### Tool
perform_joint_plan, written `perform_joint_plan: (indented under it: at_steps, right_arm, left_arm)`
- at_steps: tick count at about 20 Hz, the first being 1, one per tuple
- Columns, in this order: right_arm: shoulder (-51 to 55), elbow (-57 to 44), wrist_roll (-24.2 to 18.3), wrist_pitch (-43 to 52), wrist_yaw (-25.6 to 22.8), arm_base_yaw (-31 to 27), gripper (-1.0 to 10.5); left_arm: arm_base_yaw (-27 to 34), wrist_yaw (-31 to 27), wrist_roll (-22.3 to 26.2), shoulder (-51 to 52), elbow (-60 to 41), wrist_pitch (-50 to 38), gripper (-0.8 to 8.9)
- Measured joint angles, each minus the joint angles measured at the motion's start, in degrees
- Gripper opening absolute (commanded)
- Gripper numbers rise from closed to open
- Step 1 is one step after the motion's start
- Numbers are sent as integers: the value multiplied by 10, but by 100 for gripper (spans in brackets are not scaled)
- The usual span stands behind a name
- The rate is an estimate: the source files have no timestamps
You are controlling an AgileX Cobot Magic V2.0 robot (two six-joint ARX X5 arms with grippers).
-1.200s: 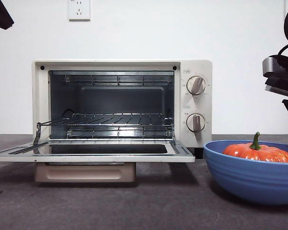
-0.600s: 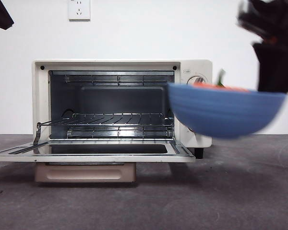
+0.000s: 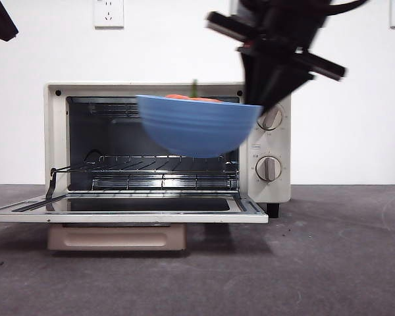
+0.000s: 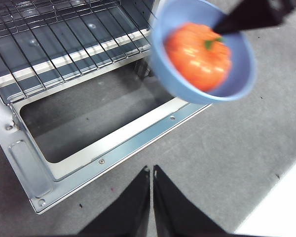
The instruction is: Place pumpkin in the steamer
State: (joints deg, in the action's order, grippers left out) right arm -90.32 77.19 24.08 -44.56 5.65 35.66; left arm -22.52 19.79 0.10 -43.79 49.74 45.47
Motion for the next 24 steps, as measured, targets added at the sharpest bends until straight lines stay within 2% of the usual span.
perform_joint_plan:
  at_steps: [4, 12, 17, 24]
  right_arm:
    - [-60, 71, 39, -2, -29, 26, 10]
    - [-149, 155, 117, 2, -64, 36, 10]
    - [-169, 164, 156, 21, -85, 37, 10]
    - [-177, 164, 183, 52, -113, 37, 10]
  left_arm:
    - [0, 0, 0, 0, 0, 2, 14]
    - [-1, 0, 0, 0, 0, 2, 14]
    - [-5, 0, 0, 1, 0, 3, 14]
    - [-10, 0, 0, 11, 0, 6, 14]
